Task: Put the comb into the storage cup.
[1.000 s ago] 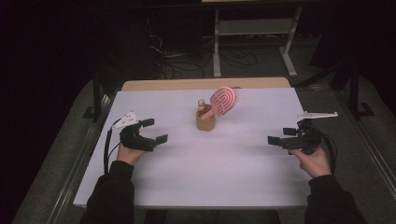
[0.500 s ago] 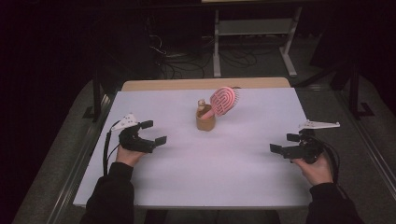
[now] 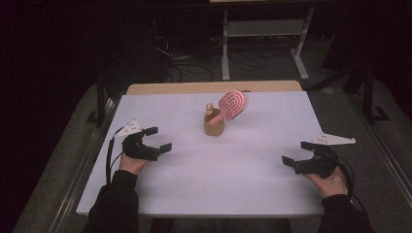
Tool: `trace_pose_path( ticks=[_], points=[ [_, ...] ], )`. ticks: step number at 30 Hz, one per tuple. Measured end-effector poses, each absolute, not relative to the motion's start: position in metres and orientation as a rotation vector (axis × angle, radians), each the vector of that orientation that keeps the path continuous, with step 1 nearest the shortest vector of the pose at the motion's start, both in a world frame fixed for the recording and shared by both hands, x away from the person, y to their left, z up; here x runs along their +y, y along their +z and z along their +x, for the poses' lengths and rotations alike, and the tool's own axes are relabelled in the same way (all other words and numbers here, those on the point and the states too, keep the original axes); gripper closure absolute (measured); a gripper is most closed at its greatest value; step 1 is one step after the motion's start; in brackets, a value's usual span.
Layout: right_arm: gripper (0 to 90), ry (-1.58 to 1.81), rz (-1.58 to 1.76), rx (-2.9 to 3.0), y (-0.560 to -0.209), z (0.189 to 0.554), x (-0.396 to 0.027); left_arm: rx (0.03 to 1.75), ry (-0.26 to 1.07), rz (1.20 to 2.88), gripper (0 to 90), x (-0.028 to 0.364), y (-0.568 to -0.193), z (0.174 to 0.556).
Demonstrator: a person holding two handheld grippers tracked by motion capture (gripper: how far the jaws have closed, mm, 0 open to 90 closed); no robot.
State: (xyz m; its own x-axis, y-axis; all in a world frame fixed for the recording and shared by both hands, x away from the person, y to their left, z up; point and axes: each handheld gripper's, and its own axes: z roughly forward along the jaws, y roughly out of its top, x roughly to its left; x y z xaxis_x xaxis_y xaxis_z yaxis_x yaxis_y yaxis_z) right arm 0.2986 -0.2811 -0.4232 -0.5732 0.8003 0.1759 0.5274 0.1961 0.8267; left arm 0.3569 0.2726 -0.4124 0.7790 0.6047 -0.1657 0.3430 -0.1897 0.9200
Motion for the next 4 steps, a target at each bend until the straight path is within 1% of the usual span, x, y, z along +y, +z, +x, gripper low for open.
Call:
trace_pose_path(
  ticks=[4],
  points=[
    [0.0,1.31,1.252,2.173,-0.4251,0.298,-0.282,0.731,0.274,1.803,0.0,0.2716,-0.4128,0.3569]
  ],
)
